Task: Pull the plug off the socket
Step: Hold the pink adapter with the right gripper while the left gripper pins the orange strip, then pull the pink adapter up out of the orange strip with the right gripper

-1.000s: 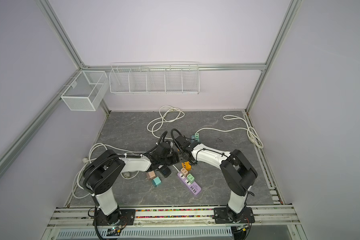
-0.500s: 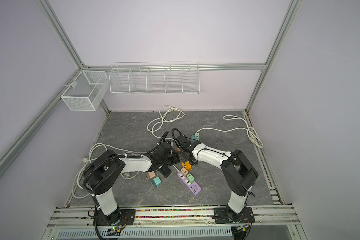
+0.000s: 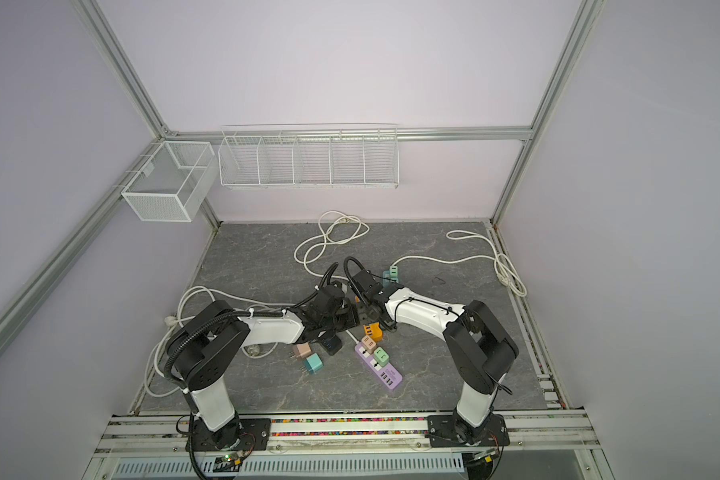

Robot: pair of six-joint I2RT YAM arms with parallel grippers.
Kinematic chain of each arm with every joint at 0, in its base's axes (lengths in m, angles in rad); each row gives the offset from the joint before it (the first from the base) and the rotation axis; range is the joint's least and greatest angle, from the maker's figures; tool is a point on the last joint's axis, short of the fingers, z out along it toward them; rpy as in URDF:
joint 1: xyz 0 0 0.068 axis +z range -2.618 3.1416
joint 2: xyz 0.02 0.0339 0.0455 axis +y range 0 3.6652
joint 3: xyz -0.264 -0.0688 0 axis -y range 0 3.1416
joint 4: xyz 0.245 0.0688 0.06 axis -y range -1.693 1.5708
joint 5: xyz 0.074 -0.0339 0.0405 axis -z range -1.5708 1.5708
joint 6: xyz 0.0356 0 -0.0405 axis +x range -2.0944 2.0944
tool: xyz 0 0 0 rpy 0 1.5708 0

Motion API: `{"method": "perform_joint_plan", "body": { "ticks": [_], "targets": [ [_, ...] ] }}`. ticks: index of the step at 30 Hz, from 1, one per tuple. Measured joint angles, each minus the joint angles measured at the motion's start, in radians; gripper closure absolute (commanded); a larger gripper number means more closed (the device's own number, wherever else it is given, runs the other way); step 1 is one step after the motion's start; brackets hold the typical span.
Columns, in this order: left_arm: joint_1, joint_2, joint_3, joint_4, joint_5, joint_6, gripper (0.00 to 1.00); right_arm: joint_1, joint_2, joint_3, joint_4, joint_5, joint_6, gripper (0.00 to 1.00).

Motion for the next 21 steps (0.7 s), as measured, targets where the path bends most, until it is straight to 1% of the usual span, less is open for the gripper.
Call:
{"method": "perform_joint_plan", "body": {
  "ticks": [13,21],
  "targets": [
    [0.0,0.0,0.004,-0.008,0.0,0.001,0.69,0.01,-0.019,-0.002,-0.004,0.021,0.002,0.77],
    [0.0,-0.001,0.025,-0.043,0.001,0.009,0.69,-0.03,-0.175,-0.043,-0.007,0.017,0.001,0.77]
  ]
}}
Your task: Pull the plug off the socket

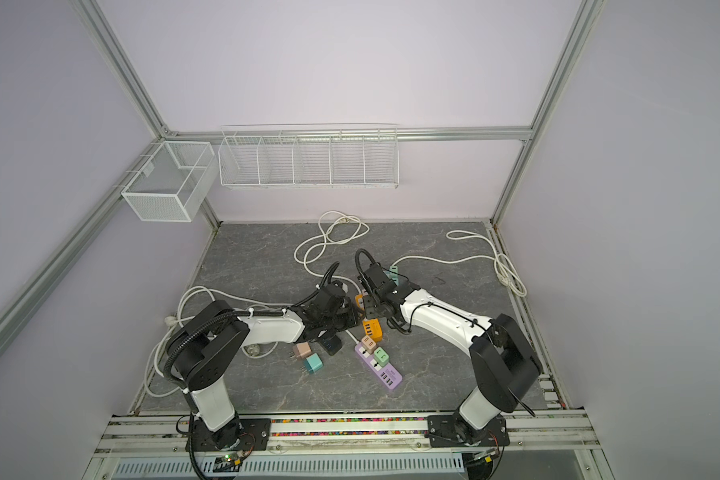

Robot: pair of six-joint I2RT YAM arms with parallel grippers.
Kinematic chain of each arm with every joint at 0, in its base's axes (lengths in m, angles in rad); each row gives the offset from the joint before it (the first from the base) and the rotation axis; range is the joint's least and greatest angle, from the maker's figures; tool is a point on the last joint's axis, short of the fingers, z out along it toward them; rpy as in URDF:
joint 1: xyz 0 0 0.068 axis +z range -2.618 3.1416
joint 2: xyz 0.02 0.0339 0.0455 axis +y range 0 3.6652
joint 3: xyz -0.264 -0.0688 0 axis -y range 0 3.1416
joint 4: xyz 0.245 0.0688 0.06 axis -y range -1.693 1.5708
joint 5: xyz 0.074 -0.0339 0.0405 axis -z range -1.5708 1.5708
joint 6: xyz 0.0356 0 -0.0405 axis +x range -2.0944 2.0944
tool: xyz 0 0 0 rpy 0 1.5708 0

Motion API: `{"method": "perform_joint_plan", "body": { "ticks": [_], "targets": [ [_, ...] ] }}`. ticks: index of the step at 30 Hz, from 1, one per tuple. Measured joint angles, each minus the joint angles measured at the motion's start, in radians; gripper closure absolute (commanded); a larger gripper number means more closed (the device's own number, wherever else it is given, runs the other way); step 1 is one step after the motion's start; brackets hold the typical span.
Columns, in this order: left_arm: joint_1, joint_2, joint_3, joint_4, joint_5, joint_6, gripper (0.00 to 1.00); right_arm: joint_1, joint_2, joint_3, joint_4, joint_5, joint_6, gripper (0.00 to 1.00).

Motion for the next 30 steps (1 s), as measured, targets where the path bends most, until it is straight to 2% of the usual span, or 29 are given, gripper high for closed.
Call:
{"method": "perform_joint_plan", "body": {
  "ticks": [9,19,24,30],
  "targets": [
    [-0.002,-0.083,0.025,-0.167,-0.046,0.048,0.65,0.0,-0.074,-0.033,0.01,-0.06,0.041,0.76],
    [-0.002,-0.353,0.015,-0.301,-0.182,0.098,0.6,0.021,-0.111,-0.036,0.098,-0.132,0.113,0.76],
    [0.002,-0.488,-0.03,-0.364,-0.265,0.111,0.58,0.041,-0.073,-0.013,0.154,-0.16,0.14,0.76],
    [0.014,-0.639,-0.113,-0.426,-0.349,0.127,0.56,0.073,0.052,0.056,0.239,-0.186,0.175,0.77]
  ]
}}
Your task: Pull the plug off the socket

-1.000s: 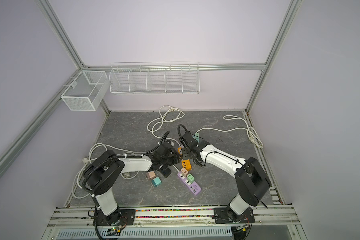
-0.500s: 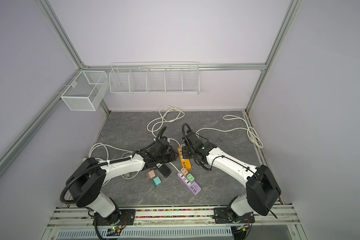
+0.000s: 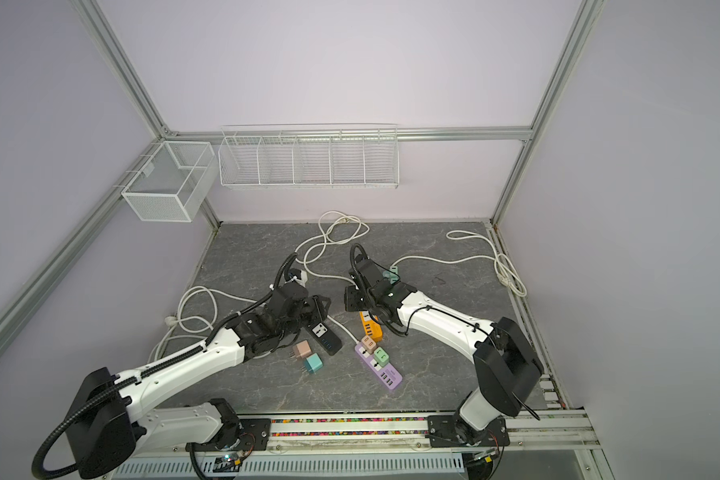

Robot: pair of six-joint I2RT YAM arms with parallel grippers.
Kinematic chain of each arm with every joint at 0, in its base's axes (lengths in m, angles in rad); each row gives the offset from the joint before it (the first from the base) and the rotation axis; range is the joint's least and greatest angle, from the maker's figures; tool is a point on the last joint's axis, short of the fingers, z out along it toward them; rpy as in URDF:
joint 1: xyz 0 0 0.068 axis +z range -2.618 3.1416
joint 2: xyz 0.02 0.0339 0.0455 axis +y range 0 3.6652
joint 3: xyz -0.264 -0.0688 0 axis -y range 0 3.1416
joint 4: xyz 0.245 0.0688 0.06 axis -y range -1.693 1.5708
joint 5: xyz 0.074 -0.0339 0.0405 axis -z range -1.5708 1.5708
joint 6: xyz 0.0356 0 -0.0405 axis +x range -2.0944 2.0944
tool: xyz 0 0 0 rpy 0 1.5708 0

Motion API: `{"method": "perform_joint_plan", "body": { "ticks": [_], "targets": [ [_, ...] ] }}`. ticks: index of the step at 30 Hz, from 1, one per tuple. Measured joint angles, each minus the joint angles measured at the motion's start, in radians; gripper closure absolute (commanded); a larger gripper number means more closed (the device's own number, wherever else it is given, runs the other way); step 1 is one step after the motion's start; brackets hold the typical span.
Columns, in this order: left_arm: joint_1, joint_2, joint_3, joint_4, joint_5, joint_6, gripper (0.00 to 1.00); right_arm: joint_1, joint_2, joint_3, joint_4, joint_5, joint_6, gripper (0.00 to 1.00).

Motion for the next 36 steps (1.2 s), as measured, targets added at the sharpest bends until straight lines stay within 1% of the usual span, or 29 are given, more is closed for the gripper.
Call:
{"method": "perform_joint_plan", "body": {
  "ticks": [8,13,20,25,36],
  "targets": [
    [0.012,-0.153,-0.074,-0.062,-0.047,0.001,0.53,0.011,0.18,0.1,0.101,-0.008,0.048,0.77],
    [0.014,-0.199,-0.097,-0.09,-0.051,0.0,0.52,0.014,0.285,0.158,0.149,-0.025,0.072,0.77],
    [0.019,-0.213,-0.127,-0.101,-0.051,0.0,0.48,0.017,0.394,0.201,0.187,-0.057,0.09,0.76],
    [0.02,-0.211,-0.144,-0.102,-0.048,0.0,0.47,0.018,0.442,0.219,0.194,-0.072,0.094,0.75],
    [0.026,-0.179,-0.144,-0.088,-0.043,0.0,0.45,0.028,0.465,0.229,0.211,-0.101,0.097,0.71]
  ]
}}
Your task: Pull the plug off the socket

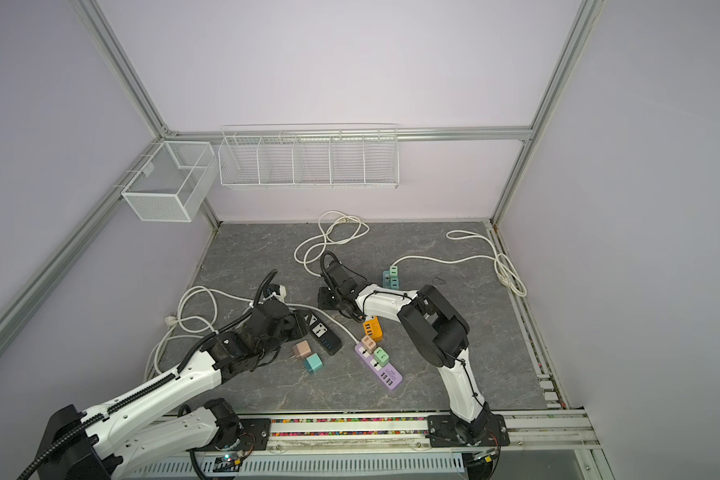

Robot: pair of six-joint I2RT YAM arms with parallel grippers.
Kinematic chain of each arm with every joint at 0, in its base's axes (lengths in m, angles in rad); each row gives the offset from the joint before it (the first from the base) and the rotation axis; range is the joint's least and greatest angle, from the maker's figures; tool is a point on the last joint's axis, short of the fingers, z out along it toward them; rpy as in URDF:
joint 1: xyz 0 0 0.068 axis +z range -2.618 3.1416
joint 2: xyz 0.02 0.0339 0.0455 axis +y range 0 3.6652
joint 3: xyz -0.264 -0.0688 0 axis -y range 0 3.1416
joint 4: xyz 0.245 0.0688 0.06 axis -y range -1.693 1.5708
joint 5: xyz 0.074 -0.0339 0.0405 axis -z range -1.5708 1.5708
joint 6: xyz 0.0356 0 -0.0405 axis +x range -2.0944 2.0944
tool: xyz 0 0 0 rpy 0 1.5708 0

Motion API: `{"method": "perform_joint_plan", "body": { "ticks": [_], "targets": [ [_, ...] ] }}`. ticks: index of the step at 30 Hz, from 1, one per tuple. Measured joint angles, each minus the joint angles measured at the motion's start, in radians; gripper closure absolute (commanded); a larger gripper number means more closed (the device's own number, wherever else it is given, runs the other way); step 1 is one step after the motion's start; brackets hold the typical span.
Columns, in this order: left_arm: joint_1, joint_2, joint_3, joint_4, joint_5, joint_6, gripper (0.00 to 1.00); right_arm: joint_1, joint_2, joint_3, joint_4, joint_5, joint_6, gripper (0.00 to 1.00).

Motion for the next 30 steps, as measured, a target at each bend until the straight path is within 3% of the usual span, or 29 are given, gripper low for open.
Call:
{"method": "perform_joint_plan", "body": {
  "ticks": [30],
  "targets": [
    [0.0,0.047,0.0,0.028,0.027,-0.014,0.42,0.0,-0.005,-0.005,-0.02,0.011,-0.027,0.55]
  ]
}}
